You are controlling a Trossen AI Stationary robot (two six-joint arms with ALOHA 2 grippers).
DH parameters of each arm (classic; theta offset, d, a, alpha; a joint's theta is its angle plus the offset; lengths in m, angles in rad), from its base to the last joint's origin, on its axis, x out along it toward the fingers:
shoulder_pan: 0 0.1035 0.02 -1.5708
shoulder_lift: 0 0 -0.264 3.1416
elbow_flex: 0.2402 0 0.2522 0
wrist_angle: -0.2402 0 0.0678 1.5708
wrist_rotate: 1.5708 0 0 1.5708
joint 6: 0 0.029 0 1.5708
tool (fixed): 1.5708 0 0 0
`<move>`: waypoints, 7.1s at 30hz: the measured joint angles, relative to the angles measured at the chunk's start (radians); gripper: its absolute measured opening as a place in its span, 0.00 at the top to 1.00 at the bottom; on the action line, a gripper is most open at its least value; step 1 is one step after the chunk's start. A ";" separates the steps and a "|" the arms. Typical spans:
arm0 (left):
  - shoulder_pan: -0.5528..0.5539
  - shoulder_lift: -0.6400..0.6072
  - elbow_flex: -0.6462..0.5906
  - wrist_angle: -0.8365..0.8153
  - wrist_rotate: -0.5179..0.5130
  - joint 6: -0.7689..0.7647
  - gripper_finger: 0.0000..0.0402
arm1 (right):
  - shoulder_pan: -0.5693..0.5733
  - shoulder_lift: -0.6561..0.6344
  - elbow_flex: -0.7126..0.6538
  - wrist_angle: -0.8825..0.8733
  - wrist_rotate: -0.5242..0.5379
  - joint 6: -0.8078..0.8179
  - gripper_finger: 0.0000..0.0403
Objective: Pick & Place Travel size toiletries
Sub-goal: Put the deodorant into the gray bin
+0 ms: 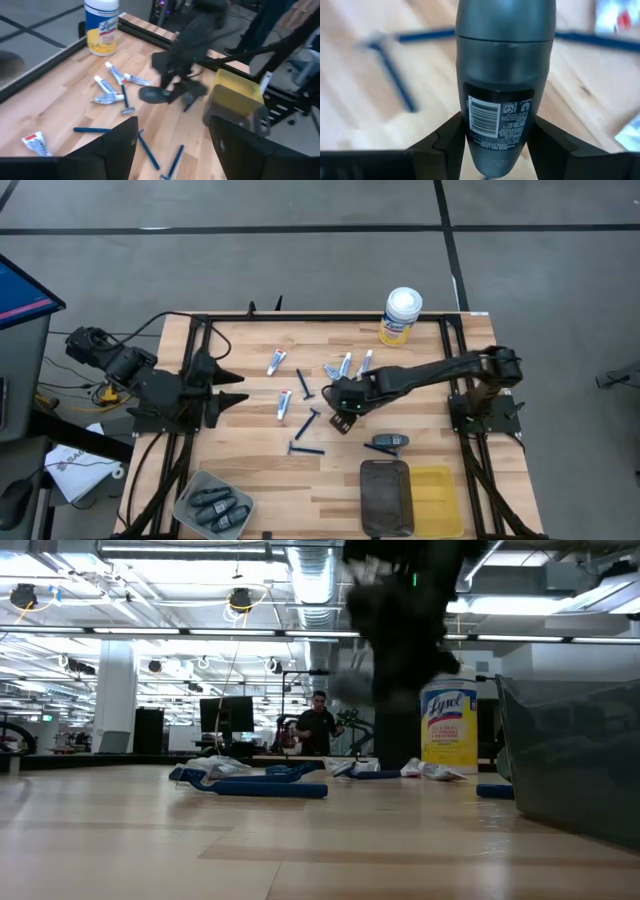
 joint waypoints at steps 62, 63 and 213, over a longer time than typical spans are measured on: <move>0.573 0.525 -0.001 0.633 0.902 -0.202 0.31 | 0.130 -0.114 0.190 0.011 0.252 -0.244 0.58; 0.573 0.526 -0.001 0.634 0.909 -0.201 0.31 | 0.129 -0.114 0.190 0.012 0.252 -0.245 0.58; -0.578 0.406 -0.372 0.308 0.354 -1.156 0.48 | 0.273 -0.252 0.189 -0.305 0.259 -0.190 0.26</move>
